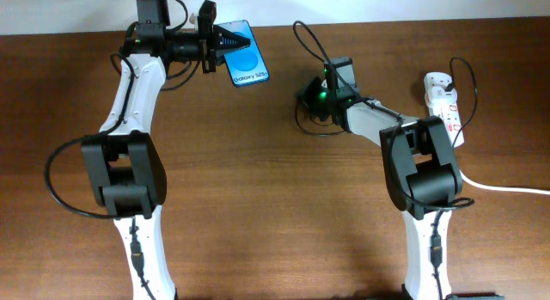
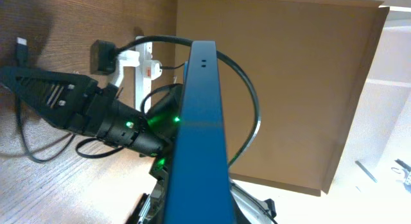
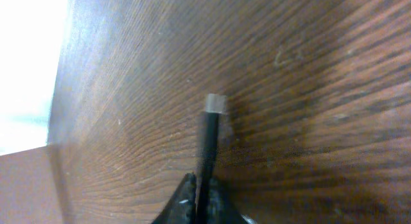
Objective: Plug charger to phone and switch on socket
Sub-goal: 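Grasp the black USB-C cable plug with the right gripper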
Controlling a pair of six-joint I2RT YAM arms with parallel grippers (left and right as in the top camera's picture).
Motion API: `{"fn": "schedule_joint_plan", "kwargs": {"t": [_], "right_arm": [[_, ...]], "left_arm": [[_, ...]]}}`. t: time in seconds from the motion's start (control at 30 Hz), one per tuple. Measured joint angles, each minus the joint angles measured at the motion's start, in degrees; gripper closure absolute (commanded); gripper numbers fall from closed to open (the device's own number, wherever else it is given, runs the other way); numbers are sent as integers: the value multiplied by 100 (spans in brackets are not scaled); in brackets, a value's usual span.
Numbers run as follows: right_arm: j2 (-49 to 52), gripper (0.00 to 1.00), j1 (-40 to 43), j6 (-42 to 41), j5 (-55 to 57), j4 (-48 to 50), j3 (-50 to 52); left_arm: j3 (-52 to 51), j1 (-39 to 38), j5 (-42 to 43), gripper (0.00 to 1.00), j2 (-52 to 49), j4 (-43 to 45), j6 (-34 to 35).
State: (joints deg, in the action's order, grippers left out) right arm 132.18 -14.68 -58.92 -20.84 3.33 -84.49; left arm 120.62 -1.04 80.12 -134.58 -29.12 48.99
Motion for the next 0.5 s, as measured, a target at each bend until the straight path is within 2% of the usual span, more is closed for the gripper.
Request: {"fn": "schedule_joint_plan", "kwargs": {"t": [0.07, 0.13, 0.2, 0.27, 0.3, 0.43, 0.5], "right_arm": [[0, 96, 28, 317, -177, -17, -2], [-17, 96, 271, 1217, -935, -310, -4], [-326, 96, 623, 2321, -1840, -1237, 48], [-1172, 96, 960, 3626, -2754, -2159, 39], [-1851, 96, 997, 4446, -3003, -3095, -2], [-3056, 96, 970, 5818, -3475, -4841, 11], [-3442, 96, 970, 6076, -3499, -5353, 13]], "left_arm": [[0, 0, -2, 100, 0, 0, 0], [0, 0, -63, 100, 0, -2, 0], [0, -2, -131, 100, 0, 11, -24], [0, 0, -162, 100, 0, -4, -105], [0, -2, -173, 100, 0, 13, -129], [0, -2, -55, 100, 0, -7, -498], [0, -2, 114, 100, 0, -2, -660]]}}
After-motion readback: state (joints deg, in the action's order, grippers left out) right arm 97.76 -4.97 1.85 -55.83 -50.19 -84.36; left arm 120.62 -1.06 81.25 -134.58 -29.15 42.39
